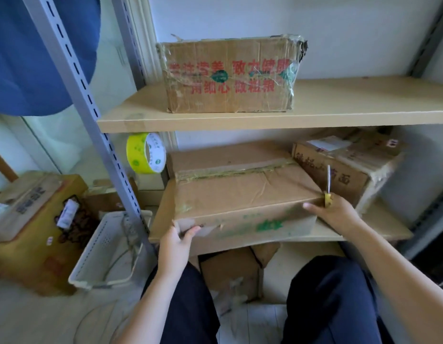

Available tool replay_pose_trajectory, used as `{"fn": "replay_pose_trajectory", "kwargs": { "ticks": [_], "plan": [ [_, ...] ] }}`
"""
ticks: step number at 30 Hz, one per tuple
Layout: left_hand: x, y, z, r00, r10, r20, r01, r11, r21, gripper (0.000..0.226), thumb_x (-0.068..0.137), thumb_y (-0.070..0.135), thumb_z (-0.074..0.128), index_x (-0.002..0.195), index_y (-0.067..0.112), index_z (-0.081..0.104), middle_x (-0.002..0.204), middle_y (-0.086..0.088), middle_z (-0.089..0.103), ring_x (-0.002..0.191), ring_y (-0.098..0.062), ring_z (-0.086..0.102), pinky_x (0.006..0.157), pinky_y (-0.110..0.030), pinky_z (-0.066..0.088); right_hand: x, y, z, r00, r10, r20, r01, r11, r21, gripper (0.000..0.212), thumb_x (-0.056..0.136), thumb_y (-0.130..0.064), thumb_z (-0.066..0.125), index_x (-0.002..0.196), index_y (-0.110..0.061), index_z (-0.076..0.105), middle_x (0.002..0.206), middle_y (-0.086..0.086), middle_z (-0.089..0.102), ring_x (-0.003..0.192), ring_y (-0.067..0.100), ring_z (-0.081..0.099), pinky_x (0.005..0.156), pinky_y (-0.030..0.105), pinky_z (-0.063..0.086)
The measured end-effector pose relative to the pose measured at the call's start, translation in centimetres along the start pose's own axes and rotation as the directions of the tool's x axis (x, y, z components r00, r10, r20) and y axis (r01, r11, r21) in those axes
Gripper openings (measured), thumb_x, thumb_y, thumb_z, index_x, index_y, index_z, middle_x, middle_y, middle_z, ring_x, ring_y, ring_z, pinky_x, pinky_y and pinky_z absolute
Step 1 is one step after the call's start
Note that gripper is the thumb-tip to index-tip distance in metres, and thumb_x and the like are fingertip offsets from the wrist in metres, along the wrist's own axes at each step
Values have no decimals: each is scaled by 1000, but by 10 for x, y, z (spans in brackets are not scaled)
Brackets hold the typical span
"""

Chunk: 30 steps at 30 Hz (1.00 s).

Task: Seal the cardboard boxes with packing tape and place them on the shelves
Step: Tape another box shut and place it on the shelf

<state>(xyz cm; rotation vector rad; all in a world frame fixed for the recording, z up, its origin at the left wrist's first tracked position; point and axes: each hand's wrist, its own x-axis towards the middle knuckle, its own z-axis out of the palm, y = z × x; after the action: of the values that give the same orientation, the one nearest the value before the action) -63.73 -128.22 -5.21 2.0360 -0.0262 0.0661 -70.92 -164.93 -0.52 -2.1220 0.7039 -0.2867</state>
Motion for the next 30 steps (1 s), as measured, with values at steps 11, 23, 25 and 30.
{"fn": "replay_pose_trajectory", "kwargs": {
  "ticks": [11, 23, 25, 30],
  "plan": [
    [20, -23, -9, 998, 63, 12, -64, 945, 320, 49, 80, 49, 77, 62, 7, 56, 56, -2, 57, 58, -23, 58, 51, -37, 42, -15, 1, 15, 991, -21, -130, 22, 1000, 13, 30, 78, -26, 83, 97, -8, 69, 93, 7, 68, 87, 26, 61, 77, 34, 45],
    [-66, 23, -68, 964, 121, 238, -5, 900, -435, 60, 83, 17, 79, 135, 31, 53, 127, 15, 66, 121, -4, 59, 103, -33, 47, -45, -30, -43, 995, 13, -99, 42, 847, 530, 31, 79, -45, 76, 99, -21, 74, 108, 10, 72, 98, 23, 66, 91, 41, 54],
    [-71, 24, -74, 961, 167, 219, -51, 891, -451, 71, 77, 20, 84, 137, 32, 49, 130, 9, 65, 122, -11, 60, 105, -44, 46, -56, -14, -46, 998, -1, -61, 39, 784, 620, 59, 59, -61, 85, 102, -22, 77, 113, 6, 72, 100, 19, 64, 87, 34, 55],
    [-59, 53, -96, 969, 183, 165, -79, 866, -494, 78, 68, 23, 90, 135, 35, 50, 122, 12, 68, 113, -10, 64, 92, -34, 53, -80, -36, -62, 993, -100, -62, 112, 643, 758, 20, 96, -29, 59, 107, -23, 75, 108, -1, 74, 91, 11, 68, 76, 25, 58]
  ]
}}
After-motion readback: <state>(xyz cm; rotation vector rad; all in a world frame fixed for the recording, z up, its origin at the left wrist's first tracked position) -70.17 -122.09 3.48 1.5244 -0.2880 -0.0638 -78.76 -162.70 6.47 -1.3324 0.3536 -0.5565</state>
